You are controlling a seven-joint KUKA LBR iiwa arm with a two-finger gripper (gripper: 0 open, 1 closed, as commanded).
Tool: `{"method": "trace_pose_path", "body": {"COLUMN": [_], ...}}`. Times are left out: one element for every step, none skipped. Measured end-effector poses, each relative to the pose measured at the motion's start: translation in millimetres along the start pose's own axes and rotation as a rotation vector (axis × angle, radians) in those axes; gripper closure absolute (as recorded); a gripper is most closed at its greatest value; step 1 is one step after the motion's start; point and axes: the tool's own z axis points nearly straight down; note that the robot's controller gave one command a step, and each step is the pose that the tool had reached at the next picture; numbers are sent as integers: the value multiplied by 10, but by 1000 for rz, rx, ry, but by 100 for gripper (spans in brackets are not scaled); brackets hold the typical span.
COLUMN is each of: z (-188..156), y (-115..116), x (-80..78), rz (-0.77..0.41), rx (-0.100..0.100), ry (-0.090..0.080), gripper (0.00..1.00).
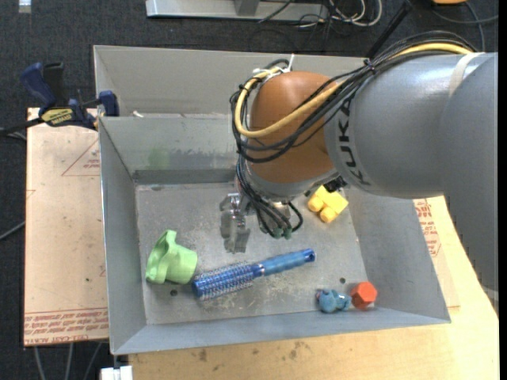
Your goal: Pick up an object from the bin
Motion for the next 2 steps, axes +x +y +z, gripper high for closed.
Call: {"method": "trace_pose_path", "body": {"z": [5,1098], "y": [23,801], "x": [2,-78], "rz": [-3,-221], "rx": [-2,-4], "ry": [1,5], "gripper": [0,0]}}
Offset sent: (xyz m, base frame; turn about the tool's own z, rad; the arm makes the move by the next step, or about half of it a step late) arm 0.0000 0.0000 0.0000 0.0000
